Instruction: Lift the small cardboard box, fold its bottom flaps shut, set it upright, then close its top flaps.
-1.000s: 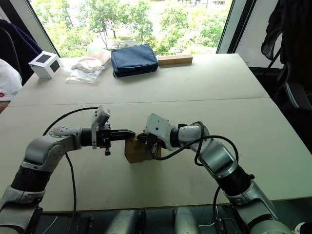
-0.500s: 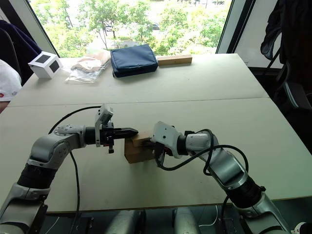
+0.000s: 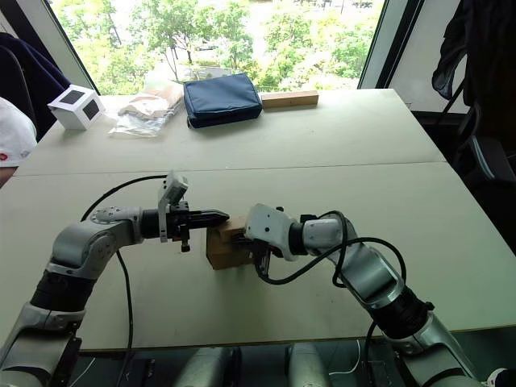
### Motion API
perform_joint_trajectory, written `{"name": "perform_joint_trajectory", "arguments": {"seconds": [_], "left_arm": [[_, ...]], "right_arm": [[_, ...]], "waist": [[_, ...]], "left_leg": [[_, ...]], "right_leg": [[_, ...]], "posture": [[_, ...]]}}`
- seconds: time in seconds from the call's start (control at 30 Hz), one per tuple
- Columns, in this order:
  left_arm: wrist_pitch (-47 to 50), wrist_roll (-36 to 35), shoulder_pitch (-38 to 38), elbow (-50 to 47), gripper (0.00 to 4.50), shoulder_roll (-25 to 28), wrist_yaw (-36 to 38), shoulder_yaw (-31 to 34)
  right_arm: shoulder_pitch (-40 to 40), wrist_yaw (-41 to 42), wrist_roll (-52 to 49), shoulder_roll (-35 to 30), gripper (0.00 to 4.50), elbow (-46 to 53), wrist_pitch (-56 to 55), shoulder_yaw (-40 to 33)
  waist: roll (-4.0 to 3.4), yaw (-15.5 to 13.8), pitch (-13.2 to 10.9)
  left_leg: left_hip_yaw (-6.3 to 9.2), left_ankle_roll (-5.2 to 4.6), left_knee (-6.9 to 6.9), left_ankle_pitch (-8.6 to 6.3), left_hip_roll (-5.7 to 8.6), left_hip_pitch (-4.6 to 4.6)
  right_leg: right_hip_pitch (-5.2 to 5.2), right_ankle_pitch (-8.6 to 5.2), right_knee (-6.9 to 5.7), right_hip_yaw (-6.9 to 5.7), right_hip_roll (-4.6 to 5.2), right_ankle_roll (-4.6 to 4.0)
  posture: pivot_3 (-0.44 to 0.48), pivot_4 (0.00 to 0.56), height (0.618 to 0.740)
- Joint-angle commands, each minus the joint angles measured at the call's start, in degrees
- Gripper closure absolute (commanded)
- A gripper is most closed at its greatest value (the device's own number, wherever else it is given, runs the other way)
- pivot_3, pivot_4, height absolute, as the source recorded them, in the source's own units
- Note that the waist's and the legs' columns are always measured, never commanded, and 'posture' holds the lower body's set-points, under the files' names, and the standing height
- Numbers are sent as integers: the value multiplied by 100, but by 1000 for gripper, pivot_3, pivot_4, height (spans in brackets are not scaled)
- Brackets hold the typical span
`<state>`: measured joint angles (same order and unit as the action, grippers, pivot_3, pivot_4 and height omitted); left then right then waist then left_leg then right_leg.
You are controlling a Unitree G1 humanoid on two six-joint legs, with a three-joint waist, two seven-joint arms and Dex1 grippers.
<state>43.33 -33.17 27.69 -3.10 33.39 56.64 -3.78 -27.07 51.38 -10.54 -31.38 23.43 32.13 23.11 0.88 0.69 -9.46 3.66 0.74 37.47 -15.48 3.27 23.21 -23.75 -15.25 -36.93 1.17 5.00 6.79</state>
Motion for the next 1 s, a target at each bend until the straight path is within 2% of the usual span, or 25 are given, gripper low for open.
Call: {"name": "perform_joint_trajectory", "arguments": {"seconds": [0.03, 0.63, 1.0], "left_arm": [[-14, -37, 67, -90, 4459, -28, -16, 92], [327, -163, 84, -500, 4459, -100, -242, 42], [191, 81, 1, -663, 4459, 212, -65, -149]], "right_arm": [[28, 42, -107, 36, 4500, 204, -93, -91], [-110, -252, 723, 166, 4500, -531, -536, 243], [-117, -340, 768, 179, 4500, -357, -501, 76]], "waist": [[0, -5, 0], [0, -1, 0], [0, -5, 0]], "left_leg": [[0, 0, 0, 0, 0, 0], [0, 2, 0, 1, 1, -3], [0, 3, 0, 2, 1, -4]], "right_leg": [[0, 0, 0, 0, 0, 0], [2, 0, -3, 0, 0, 0], [2, 0, -3, 0, 0, 0]], "posture": [[0, 150, 740], [0, 150, 740], [0, 150, 740]]}}
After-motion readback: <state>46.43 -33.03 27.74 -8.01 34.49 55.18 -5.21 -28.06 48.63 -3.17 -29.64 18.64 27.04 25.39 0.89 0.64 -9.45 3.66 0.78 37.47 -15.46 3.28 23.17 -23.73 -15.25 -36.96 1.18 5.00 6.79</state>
